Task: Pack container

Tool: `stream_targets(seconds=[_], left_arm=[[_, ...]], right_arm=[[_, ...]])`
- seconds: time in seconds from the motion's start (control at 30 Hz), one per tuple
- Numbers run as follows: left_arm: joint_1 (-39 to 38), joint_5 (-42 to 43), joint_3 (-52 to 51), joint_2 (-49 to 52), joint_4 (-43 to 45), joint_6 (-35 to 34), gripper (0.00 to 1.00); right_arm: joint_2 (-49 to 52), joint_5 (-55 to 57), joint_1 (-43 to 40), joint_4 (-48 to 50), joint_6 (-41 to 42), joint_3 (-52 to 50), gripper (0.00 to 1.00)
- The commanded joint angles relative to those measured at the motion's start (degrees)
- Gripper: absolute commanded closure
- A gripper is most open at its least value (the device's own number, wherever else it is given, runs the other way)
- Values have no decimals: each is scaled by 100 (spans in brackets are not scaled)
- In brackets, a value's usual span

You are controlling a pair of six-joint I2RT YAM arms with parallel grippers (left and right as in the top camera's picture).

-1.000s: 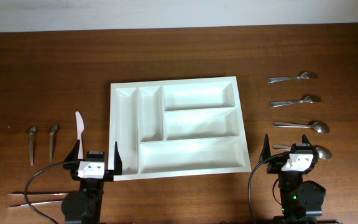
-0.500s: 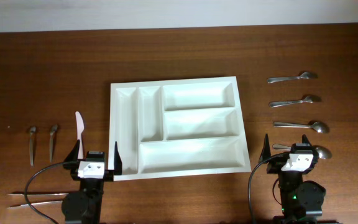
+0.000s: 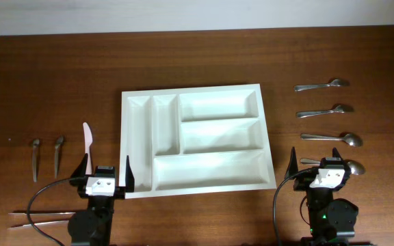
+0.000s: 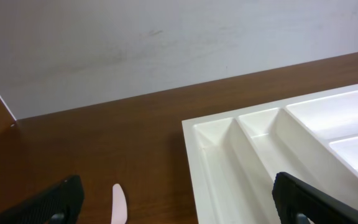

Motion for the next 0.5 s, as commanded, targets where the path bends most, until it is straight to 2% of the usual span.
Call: stream_targets(seconds=[0.0, 0.47], left_arm=[[24, 61, -17, -48, -31, -33, 1], [24, 61, -17, -48, -31, -33, 1]], right_arm=[[-59, 94, 55, -46, 33, -26, 1], [-59, 118, 55, 26, 33, -26, 1]])
